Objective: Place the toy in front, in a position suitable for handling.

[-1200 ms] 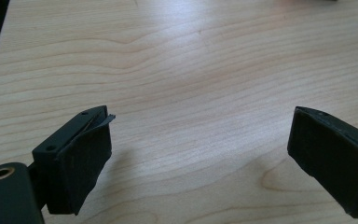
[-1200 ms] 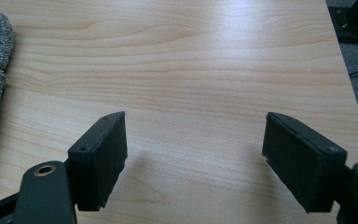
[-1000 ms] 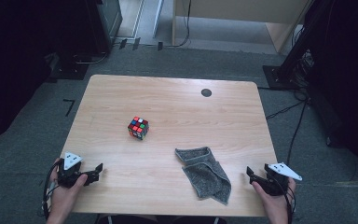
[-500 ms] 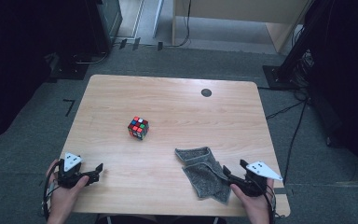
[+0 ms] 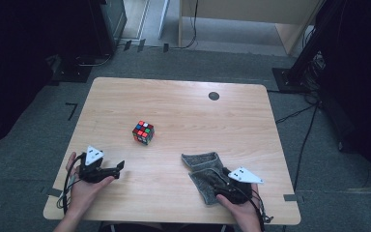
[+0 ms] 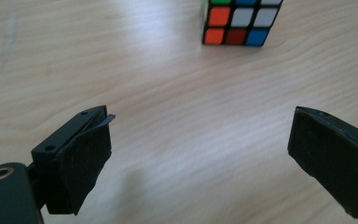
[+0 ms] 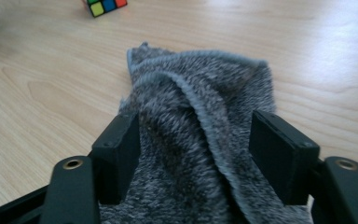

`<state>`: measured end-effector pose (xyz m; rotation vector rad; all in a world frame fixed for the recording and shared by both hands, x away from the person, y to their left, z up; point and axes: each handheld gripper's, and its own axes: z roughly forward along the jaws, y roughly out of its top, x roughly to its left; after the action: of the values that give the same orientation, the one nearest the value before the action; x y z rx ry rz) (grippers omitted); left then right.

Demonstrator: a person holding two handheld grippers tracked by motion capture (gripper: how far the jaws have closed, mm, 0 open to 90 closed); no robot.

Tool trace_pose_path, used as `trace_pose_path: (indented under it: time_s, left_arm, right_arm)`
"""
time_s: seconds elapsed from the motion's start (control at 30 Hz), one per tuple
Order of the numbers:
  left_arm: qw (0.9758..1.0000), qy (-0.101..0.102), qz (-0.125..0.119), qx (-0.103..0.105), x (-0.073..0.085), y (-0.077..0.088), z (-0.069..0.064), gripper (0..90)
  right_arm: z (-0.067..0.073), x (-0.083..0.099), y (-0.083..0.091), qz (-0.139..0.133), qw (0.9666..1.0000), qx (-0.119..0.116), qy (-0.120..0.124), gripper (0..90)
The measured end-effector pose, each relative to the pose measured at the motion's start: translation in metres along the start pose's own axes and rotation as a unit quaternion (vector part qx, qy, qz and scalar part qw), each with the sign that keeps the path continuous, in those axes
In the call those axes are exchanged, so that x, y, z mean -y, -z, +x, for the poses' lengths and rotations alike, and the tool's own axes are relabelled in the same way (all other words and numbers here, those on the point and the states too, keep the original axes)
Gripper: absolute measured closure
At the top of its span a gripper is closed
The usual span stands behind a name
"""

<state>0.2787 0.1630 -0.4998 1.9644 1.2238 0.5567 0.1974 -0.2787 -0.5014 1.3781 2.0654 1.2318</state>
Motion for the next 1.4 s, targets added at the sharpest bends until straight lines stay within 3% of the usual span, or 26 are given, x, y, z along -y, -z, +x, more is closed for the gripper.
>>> trace_pose_path:
  time_s: [0.13,0.43,0.93,1.03,1.3,1.4]
  left_arm:
    - [0.9998,0.005,0.002,0.020,-0.013,-0.017,-0.010,6.1]
    - [0.9995,0.001,0.002,0.033,-0.028,-0.040,-0.024,6.2]
    - [0.9997,-0.004,0.020,0.015,-0.040,-0.069,-0.032,6.3]
    - [0.9998,-0.009,0.018,-0.007,-0.046,-0.077,-0.034,14.1]
    - [0.9996,-0.010,0.027,-0.008,-0.057,-0.092,-0.038,15.9]
    - [0.9996,-0.008,0.026,-0.013,-0.060,-0.094,-0.039,22.7]
  right_arm:
    - [0.002,0.004,-0.008,0.014,0.9999,-0.001,0.009,35.9]
    - [0.004,0.012,-0.012,0.027,0.9994,0.006,0.021,37.3]
    - [0.007,0.015,-0.018,0.040,0.9986,0.006,0.034,31.8]
    - [0.007,0.015,-0.018,0.039,0.9987,0.004,0.033,31.3]
    - [0.006,0.015,-0.018,0.038,0.9987,0.000,0.035,30.7]
    - [0.006,0.015,-0.018,0.038,0.9986,0.000,0.035,30.7]
